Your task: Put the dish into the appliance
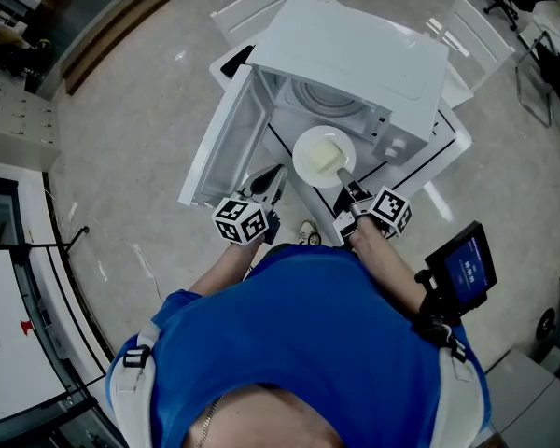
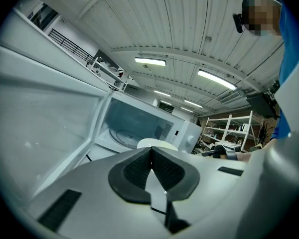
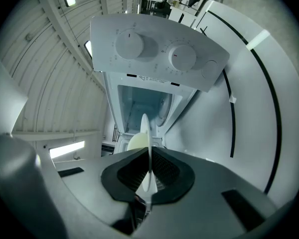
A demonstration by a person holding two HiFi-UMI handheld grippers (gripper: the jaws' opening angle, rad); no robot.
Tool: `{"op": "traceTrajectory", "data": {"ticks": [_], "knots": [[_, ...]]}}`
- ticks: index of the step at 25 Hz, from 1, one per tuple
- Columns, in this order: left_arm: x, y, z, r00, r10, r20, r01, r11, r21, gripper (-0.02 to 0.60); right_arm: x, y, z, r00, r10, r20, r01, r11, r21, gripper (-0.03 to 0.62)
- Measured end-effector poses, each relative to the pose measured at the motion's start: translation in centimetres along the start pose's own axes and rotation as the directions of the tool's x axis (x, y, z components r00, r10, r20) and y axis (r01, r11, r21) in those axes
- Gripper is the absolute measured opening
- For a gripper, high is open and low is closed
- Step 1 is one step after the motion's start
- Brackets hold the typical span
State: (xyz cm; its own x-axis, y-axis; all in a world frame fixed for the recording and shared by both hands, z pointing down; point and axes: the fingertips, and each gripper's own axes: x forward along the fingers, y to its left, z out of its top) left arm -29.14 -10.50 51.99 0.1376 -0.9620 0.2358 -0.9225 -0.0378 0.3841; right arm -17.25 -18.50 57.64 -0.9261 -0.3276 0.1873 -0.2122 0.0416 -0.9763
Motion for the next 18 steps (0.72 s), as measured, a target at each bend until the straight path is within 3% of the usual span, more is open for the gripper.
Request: {"op": "traceTrajectory", "data": {"ticks": [11,18], "knots": [[2.5,1.5,0.4,0.998,-0.052,-0.047,0.053,0.998,0.016,0.008,3.9,-1.1,1.7,0.997,-0.039,0.062,0.036,0.999,0.041,0.011],[4.7,4.6,0.1,0.994,-0.07,-0.082,0.072,0.997,0.02,0.008,8.4,-3.3,3.6,0.992,-0.07,0.106,0.061,0.994,0.088,0.011]]}}
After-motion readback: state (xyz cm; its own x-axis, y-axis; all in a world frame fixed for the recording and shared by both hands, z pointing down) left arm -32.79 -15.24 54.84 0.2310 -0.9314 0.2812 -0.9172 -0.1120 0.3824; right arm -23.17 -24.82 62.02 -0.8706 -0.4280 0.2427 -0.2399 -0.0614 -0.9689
